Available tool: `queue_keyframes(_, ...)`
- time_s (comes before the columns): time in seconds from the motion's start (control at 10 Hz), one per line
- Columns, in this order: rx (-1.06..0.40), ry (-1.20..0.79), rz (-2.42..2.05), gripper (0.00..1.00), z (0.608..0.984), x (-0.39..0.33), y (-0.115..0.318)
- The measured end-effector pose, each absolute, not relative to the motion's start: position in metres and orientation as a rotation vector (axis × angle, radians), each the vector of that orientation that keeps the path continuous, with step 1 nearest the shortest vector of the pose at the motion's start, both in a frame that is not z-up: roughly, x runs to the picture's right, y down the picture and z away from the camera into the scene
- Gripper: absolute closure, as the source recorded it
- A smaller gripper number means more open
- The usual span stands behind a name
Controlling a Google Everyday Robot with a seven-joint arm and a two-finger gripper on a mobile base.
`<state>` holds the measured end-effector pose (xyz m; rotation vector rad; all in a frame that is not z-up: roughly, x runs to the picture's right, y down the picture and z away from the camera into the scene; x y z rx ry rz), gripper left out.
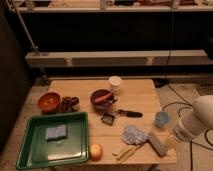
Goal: Wipe tray with eraser
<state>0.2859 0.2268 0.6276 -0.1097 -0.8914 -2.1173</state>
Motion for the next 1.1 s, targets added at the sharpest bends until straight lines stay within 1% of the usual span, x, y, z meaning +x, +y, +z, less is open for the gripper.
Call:
queue_keyframes(0.1, -0.112, -0.900, -2.122, 0.26, 0.629, 0.283, 0.233)
queue_keyframes(0.2, -0.120, -0.901, -2.122, 0.22, 0.630, 0.282, 0.236)
queue_keyframes(0.3, -0.137, -0.897, -2.125, 0.20, 0.632, 0.278, 0.240)
queue_keyframes(0.5, -0.173, -0.846, -2.149, 0.20, 0.647, 0.266, 0.253)
queue_keyframes(0.7, -0.141, -0.824, -2.171, 0.20, 0.663, 0.262, 0.258)
queue_keyframes(0.9, -0.121, -0.805, -2.207, 0.20, 0.686, 0.262, 0.255)
queue_keyframes(1.1, -0.124, -0.806, -2.210, 0.20, 0.690, 0.264, 0.254)
